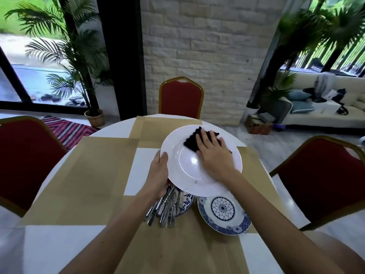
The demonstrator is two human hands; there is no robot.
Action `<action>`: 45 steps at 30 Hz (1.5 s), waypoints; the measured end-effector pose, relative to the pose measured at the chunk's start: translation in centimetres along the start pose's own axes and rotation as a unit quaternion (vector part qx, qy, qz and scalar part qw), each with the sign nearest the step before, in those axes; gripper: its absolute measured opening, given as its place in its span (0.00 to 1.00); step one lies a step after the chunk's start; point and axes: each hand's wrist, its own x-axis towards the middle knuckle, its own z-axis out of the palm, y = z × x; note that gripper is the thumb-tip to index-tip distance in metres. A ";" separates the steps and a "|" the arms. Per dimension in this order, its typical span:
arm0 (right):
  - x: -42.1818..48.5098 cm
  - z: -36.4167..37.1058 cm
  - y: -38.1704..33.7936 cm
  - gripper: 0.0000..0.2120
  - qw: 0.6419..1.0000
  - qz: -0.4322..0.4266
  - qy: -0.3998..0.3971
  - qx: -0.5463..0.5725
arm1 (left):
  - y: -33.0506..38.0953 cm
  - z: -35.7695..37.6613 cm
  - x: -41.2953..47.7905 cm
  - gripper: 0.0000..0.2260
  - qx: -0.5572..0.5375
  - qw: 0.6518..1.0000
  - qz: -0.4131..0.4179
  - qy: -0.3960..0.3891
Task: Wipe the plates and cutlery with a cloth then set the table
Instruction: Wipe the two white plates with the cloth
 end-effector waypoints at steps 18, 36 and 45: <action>-1.2 0.0 1.8 0.25 1.000 -0.008 0.016 -0.022 | 1.2 -1.0 0.1 0.13 0.120 0.989 0.074 -0.052; -7.2 -1.1 -3.9 0.29 0.989 0.096 -0.093 0.061 | 2.0 -1.6 0.6 0.22 0.232 0.956 0.176 -0.036; 0.3 -1.5 -1.4 0.26 0.997 0.013 0.051 0.054 | 0.6 -0.8 0.1 0.22 0.199 0.965 0.162 -0.051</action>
